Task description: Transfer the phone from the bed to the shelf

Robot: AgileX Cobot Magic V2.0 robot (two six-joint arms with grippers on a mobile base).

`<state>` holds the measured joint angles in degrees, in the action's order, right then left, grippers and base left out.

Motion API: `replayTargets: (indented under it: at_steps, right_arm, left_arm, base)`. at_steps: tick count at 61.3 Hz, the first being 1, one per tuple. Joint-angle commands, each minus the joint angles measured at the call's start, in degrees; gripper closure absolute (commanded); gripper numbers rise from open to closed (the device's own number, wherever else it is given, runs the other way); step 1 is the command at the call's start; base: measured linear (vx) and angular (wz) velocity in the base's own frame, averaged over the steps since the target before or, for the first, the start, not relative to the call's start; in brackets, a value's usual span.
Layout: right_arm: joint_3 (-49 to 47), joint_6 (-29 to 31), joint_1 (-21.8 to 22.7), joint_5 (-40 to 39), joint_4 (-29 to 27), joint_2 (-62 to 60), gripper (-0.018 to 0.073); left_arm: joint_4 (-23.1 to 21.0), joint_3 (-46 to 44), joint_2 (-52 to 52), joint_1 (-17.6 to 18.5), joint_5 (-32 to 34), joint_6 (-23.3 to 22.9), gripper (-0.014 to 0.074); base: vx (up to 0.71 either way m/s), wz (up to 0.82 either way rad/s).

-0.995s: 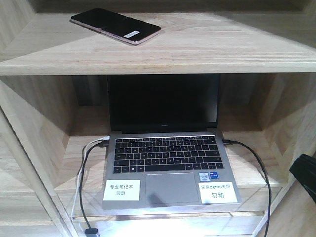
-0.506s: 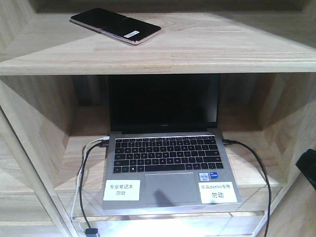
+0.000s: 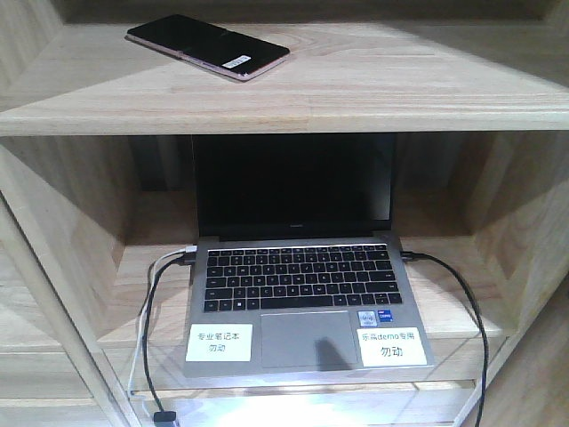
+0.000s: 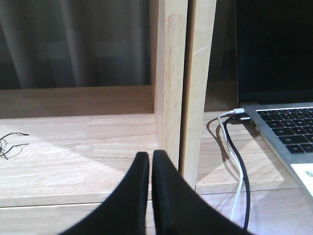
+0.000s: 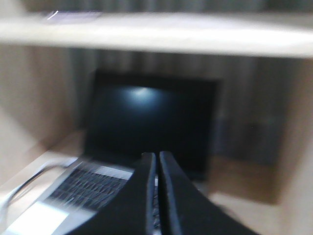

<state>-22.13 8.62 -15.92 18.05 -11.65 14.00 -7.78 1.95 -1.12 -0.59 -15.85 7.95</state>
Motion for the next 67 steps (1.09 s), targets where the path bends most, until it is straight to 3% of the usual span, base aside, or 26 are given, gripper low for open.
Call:
replayTargets:
  at_steps: [1,13,36,51,59,67]
  right_arm:
    - [0.1,-2.0,3.1,-4.9,2.3,-1.5,0.0564]
    - [6.5,-3.5,9.6,-5.4,2.3,-6.1,0.0564]
    - [17.7,-3.7,15.9,-9.8,2.3,-13.5,0.0564]
    - [24.3,-4.4,15.8,-18.9,2.4,-15.0,0.0564]
    - [24.2,-5.0,15.8,-18.1,6.2,-15.0,0.0564]
    - [24.2,-5.0,15.8,-18.1,6.7,-15.0,0.0564]
  left_arm:
    - [-0.6,0.1,-0.3,0.2,4.2,-0.2,0.0596]
    - [-0.6,0.1,-0.3,0.2,4.2,-0.2,0.0596]
    - [-0.6,0.1,-0.3,0.2,4.2,-0.2,0.0596]
    - [-0.6,0.1,-0.3,0.2,4.2,-0.2,0.0596]
    - [-0.6,0.1,-0.3,0.2,4.2,-0.2,0.0596]
    - [-0.6,0.1,-0.3,0.2,4.2,-0.2,0.0596]
  base:
    - [0.0,0.0]
    - [0.0,0.0]
    - [0.0,0.0]
    - [0.0,0.0]
    - [0.0,0.0]
    - [0.0,0.0]
